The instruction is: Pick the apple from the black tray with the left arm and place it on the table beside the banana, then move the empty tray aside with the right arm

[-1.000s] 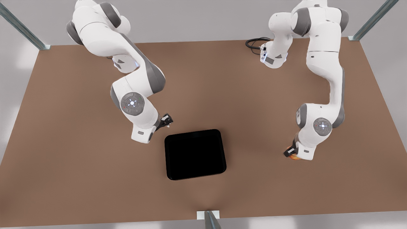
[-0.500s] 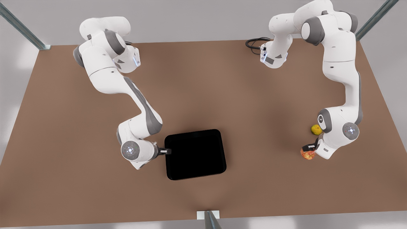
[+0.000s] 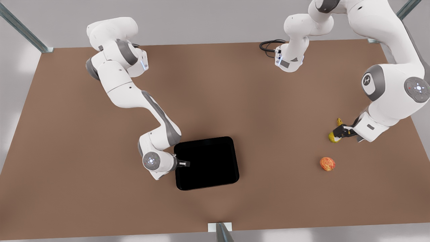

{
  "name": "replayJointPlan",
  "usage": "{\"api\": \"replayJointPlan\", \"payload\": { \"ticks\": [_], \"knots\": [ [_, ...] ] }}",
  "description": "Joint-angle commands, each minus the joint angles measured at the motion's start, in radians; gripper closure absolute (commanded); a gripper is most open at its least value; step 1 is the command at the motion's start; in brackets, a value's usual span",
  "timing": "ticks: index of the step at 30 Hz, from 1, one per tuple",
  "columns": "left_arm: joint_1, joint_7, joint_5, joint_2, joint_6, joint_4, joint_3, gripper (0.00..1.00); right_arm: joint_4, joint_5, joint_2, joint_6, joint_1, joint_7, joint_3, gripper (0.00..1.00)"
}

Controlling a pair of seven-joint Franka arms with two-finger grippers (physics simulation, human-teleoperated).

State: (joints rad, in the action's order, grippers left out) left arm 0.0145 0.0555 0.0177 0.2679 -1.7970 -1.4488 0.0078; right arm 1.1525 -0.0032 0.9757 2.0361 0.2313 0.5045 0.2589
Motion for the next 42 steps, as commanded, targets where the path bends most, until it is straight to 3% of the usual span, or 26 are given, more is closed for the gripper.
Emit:
{"api": "replayJointPlan", "payload": {
  "ticks": [1, 2, 4, 5, 10, 16, 29, 42],
  "knots": [
    [0.009, -0.095, -0.004, 0.008, 0.1, 0.004, -0.003, 0.0, -0.001, 0.0, 0.008, 0.081, 0.0, -0.009, 0.0, 0.0],
    [0.009, -0.094, -0.004, 0.008, 0.1, 0.004, -0.003, 0.0, -0.001, 0.0, 0.008, 0.084, 0.0, -0.009, 0.0, 0.04],
    [0.001, -0.101, -0.008, 0.008, 0.102, 0.004, 0.0, 0.0, -0.001, 0.0, 0.008, 0.082, 0.0, -0.011, 0.0, 0.35],
    [-0.005, -0.102, -0.008, 0.007, 0.102, 0.005, 0.003, 0.0, -0.001, 0.0, 0.008, 0.081, -0.001, -0.011, 0.0, 0.45],
    [-0.004, -0.108, -0.01, 0.008, 0.107, 0.004, 0.001, 0.0, -0.001, 0.002, 0.003, 0.072, -0.003, -0.018, 0.002, 0.63],
    [-0.004, -0.108, -0.01, 0.008, 0.107, 0.004, 0.001, 0.0, -0.001, 0.006, -0.006, 0.061, -0.004, -0.017, 0.0, 0.78],
    [-0.004, -0.108, -0.01, 0.008, 0.108, 0.002, 0.001, 0.0, -0.002, 0.009, -0.157, -0.24, -0.049, -0.184, 0.022, 0.82],
    [-0.004, -0.109, -0.01, 0.008, 0.108, 0.002, 0.001, 0.0, -0.007, -0.003, -0.347, -0.683, -0.374, -0.781, 0.006, 0.82]
  ]
}}
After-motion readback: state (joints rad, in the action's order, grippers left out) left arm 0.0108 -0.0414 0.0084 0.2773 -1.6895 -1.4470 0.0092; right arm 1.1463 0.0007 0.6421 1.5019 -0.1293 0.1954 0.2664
